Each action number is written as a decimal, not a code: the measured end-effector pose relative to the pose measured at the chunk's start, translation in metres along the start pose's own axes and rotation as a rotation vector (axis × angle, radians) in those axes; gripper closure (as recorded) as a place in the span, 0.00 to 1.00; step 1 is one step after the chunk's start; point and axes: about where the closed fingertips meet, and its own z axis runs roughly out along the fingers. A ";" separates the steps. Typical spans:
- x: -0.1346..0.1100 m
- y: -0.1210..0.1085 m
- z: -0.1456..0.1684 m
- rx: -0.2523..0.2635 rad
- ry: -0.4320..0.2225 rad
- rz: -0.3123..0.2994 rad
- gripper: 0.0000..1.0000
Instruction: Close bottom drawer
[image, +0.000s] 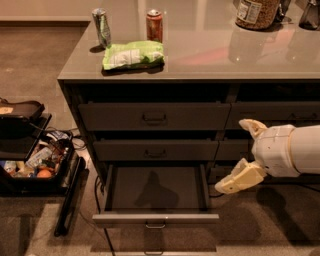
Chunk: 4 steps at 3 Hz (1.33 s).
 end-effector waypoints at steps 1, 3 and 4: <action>-0.005 0.018 0.023 -0.117 -0.168 0.040 0.00; -0.009 0.027 0.042 -0.170 -0.282 0.064 0.00; 0.000 0.019 0.061 -0.138 -0.311 0.101 0.00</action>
Offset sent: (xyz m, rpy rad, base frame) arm -0.0020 0.0201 -0.0132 0.1511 0.0190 0.0746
